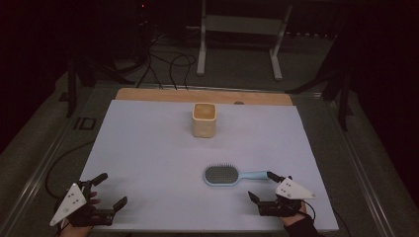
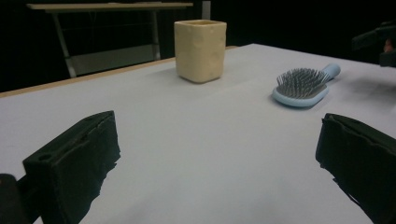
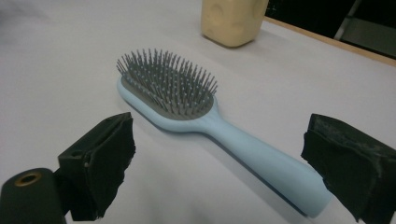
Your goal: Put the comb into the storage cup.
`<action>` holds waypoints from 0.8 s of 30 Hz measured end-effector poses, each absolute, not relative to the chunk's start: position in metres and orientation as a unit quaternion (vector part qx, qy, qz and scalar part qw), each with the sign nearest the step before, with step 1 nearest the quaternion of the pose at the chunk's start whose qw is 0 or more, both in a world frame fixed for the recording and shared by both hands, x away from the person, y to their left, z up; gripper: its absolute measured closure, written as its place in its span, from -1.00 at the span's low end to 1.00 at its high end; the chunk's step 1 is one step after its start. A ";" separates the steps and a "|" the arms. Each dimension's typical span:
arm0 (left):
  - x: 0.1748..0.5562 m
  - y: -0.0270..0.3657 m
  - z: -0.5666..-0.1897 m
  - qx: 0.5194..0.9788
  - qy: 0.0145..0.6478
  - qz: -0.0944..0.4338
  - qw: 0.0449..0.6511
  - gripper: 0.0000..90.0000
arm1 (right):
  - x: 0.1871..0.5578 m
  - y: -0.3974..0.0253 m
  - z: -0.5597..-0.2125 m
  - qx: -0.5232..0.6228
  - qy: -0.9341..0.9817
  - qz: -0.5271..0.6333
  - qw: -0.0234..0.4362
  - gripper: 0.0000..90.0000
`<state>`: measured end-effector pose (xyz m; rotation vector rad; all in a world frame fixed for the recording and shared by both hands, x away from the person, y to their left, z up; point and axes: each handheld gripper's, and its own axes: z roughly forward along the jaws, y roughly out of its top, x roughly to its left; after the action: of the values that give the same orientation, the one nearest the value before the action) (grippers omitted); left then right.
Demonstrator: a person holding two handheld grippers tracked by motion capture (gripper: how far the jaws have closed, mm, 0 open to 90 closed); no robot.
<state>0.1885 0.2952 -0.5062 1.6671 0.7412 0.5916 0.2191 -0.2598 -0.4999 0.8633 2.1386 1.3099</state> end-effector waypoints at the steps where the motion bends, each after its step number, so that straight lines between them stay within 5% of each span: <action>1: 0.188 0.295 -0.506 0.712 0.316 0.252 0.574 -1.00 | 0.219 -0.260 -0.500 0.316 0.782 0.479 0.242 -0.80; 24: 0.192 0.293 -0.506 0.712 0.313 0.246 0.578 -1.00 | 0.210 -0.245 -0.469 0.289 0.789 0.487 0.238 -0.80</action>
<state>0.1919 0.2930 -0.5063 1.6652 0.7316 0.5762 0.2098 -0.2454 -0.4688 0.7924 2.1617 1.3346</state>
